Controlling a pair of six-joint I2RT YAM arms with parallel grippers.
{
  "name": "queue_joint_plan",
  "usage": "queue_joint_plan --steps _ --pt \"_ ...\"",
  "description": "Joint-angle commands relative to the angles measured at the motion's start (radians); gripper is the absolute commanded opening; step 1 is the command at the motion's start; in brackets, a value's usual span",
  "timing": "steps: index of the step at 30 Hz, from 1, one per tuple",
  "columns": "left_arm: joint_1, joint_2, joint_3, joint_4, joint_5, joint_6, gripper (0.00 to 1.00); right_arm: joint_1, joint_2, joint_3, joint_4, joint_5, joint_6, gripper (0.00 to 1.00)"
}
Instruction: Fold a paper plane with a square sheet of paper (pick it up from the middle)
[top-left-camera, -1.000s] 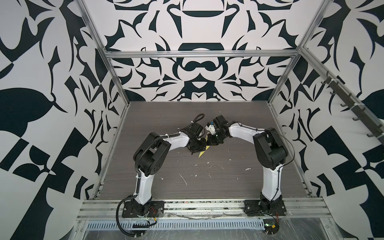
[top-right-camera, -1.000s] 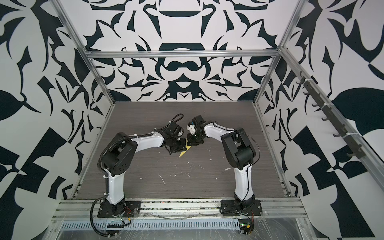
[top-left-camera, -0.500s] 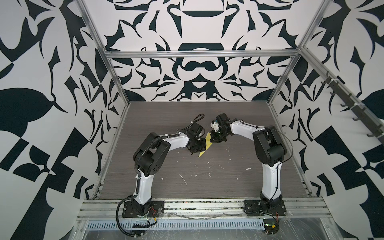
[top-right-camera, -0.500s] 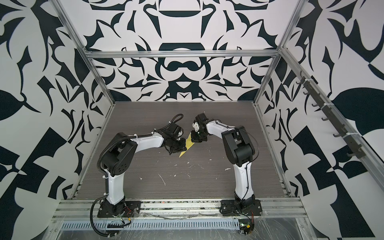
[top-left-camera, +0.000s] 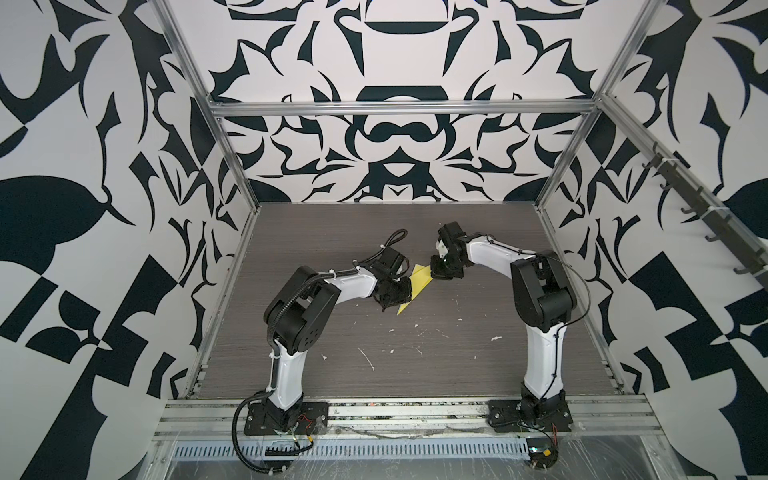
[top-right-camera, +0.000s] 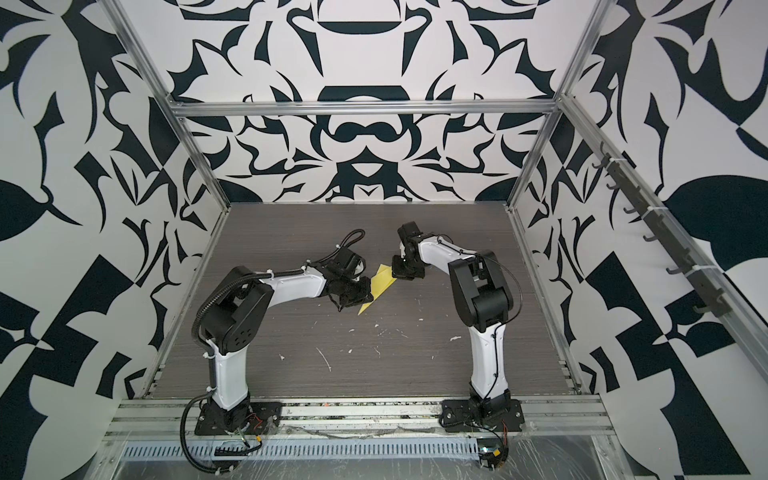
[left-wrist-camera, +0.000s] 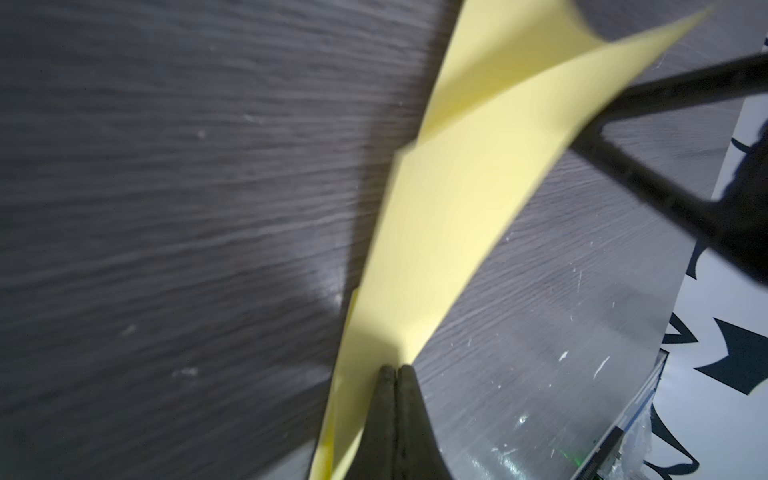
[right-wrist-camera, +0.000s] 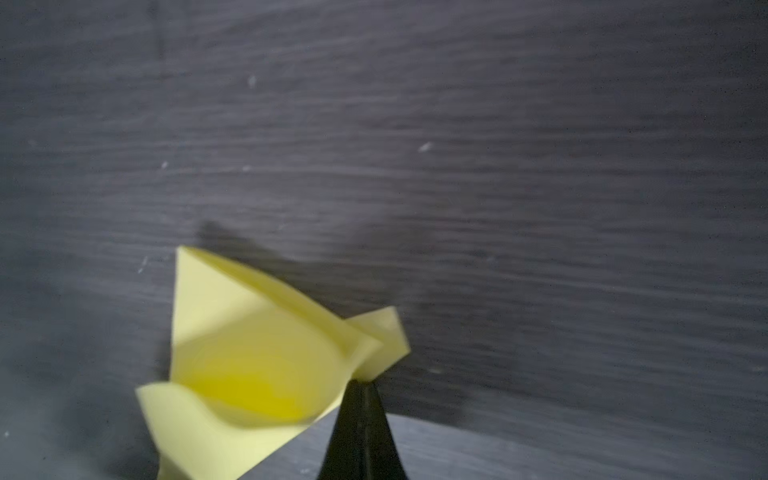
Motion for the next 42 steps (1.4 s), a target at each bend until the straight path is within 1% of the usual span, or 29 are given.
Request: queue_joint_plan --steps 1,2,4,7,9,14,19,25,31,36,42 --pt "-0.008 0.037 -0.052 -0.143 -0.05 -0.002 0.0 -0.031 -0.038 0.018 -0.063 0.11 0.0 0.02" --pt "-0.008 0.035 -0.048 -0.142 -0.051 -0.002 0.0 -0.031 -0.058 0.012 -0.058 0.103 -0.004 0.02" --pt "-0.01 0.037 -0.043 -0.142 -0.048 -0.001 0.0 -0.018 -0.11 -0.016 -0.022 0.039 -0.033 0.02" --pt "-0.01 0.038 -0.039 -0.143 -0.048 -0.001 0.0 0.037 -0.162 -0.041 -0.014 0.0 -0.074 0.02" --pt "-0.01 0.036 -0.04 -0.143 -0.05 -0.001 0.0 0.079 -0.167 -0.038 -0.022 -0.016 -0.091 0.02" --pt "-0.01 0.035 -0.044 -0.144 -0.053 -0.002 0.0 0.158 -0.099 0.046 -0.062 -0.029 -0.112 0.02" --pt "-0.01 0.028 -0.052 -0.141 -0.056 -0.004 0.0 0.168 -0.019 0.127 -0.091 -0.03 -0.121 0.01" --pt "-0.01 0.027 -0.058 -0.138 -0.054 -0.006 0.0 0.165 0.044 0.177 -0.142 0.019 -0.139 0.0" --pt "-0.01 0.029 -0.067 -0.131 -0.053 -0.011 0.0 0.149 0.065 0.176 -0.162 0.081 -0.11 0.0" --pt "-0.01 0.028 -0.071 -0.129 -0.052 -0.013 0.0 0.119 0.087 0.191 -0.19 0.155 -0.09 0.0" --pt "-0.01 0.028 -0.072 -0.129 -0.051 -0.015 0.0 0.081 0.112 0.206 -0.206 0.205 -0.082 0.0"
